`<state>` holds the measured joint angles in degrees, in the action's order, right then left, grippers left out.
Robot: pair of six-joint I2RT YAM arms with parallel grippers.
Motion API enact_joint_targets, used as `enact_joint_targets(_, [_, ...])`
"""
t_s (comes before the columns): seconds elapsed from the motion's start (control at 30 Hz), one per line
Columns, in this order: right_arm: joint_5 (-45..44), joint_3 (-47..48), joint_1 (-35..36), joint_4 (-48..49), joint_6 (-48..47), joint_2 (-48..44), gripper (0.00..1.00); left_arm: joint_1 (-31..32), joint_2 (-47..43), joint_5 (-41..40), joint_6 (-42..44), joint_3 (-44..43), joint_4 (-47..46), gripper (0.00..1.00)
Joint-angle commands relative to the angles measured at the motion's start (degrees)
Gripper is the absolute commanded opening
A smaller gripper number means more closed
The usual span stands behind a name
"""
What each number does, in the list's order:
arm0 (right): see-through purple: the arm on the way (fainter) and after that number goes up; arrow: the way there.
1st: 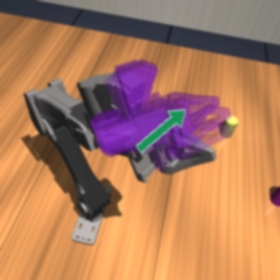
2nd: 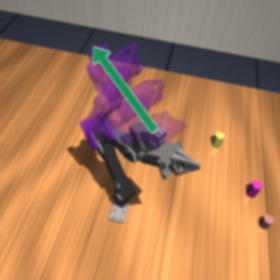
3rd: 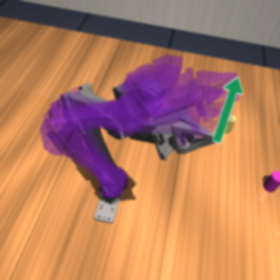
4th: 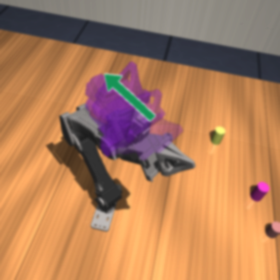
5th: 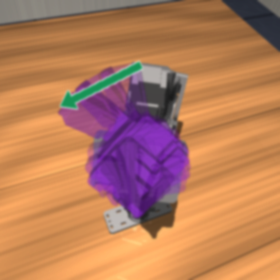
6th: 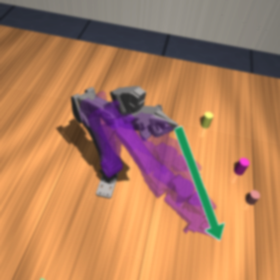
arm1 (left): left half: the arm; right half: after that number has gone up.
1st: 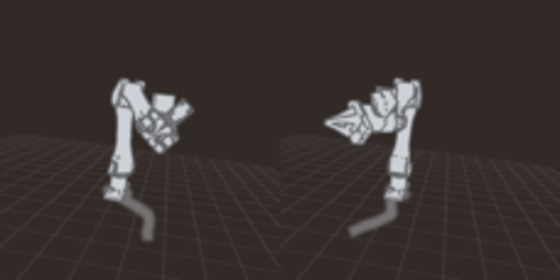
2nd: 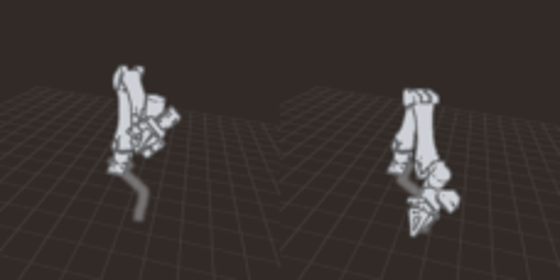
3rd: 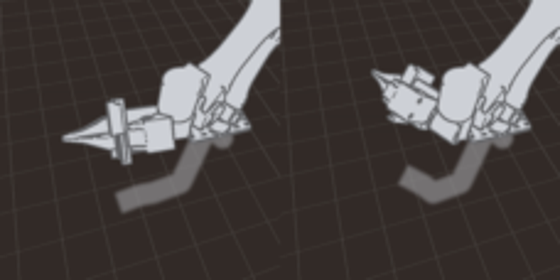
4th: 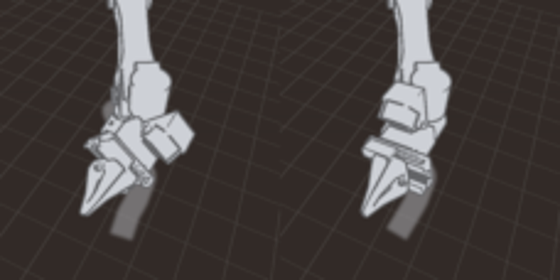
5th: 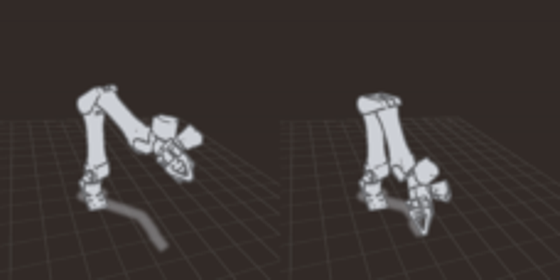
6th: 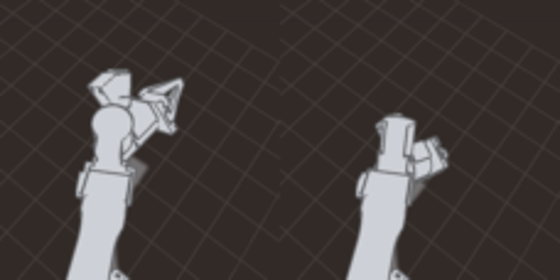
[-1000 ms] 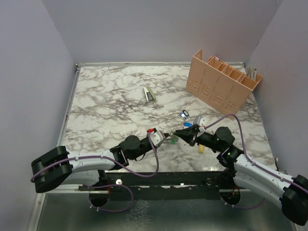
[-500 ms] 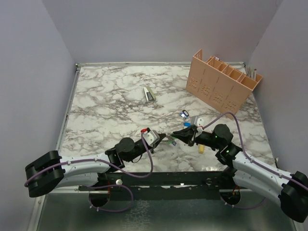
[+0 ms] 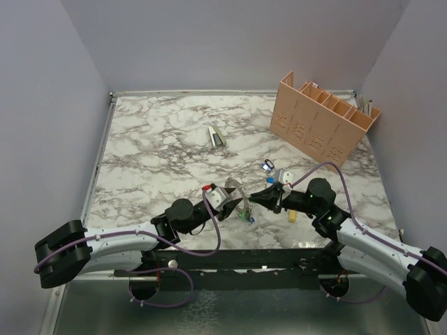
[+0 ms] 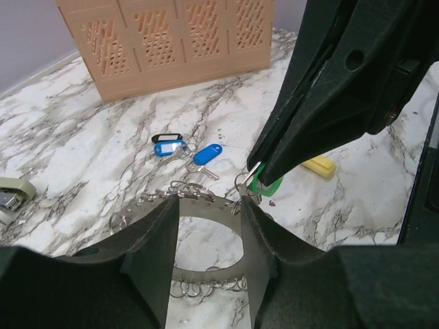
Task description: Remove the keys from the keyring
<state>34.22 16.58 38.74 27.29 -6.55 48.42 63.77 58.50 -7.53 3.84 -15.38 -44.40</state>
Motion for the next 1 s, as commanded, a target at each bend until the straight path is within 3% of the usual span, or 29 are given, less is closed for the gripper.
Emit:
enact_joint_targets(0.0, [-0.08,1.09,-0.32,-0.22,-0.57,-1.08,0.01,-0.13,-0.46,5.29,0.48,-0.1,0.8,0.43])
enact_joint_targets(0.77, [0.76,0.56,-0.33,0.04,-0.73,-2.89,0.0,-0.13,5.84,7.44,4.23,-4.78,3.44,0.43])
enact_joint_targets(0.87, [0.76,0.56,-0.32,0.04,-0.83,-2.89,0.0,-0.21,5.98,9.28,4.68,-4.93,3.66,0.39])
enact_joint_targets(0.97, [0.85,0.56,-0.33,0.05,-0.71,-2.83,0.0,-0.22,6.0,10.37,4.84,-5.14,3.97,0.29])
